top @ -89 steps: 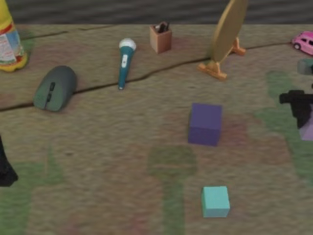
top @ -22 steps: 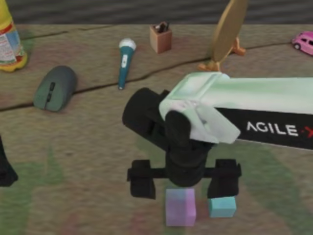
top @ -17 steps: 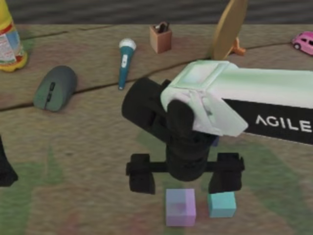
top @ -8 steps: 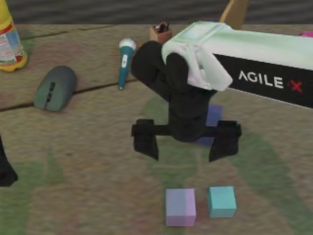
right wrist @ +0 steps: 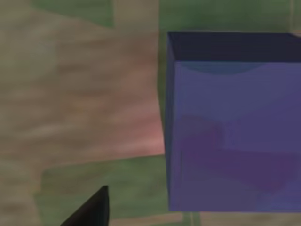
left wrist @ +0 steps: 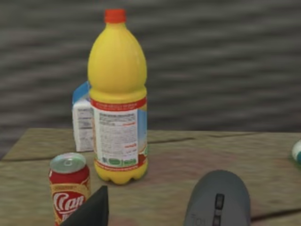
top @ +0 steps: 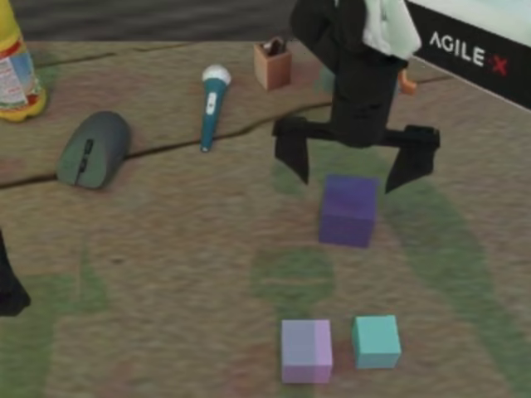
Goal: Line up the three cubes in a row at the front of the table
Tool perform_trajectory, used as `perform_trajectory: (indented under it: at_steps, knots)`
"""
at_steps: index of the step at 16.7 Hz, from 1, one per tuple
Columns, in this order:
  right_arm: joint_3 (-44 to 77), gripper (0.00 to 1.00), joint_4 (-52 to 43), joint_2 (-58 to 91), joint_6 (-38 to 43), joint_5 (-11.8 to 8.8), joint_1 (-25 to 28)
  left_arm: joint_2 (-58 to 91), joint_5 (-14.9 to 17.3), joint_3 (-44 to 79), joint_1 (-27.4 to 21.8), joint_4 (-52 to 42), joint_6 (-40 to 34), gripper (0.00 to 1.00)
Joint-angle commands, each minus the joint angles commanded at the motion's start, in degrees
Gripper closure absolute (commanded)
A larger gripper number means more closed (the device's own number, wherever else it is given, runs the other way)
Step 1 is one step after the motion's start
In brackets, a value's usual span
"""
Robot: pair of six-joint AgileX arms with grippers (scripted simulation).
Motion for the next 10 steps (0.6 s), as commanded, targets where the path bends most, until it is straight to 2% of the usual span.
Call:
perform_trajectory:
  at_steps: [6,10]
  knots:
    - [-0.68,0.0,0.93,0.3,-0.13,0.01,-0.2,0.0,0.0,0.0,0.0,0.0,0.0,0.0]
    - [-6.66,0.0,9.41,2.43,-0.15,0.02,-0.27,0.0,0.0,0.0,0.0,0.0,0.0,0.0]
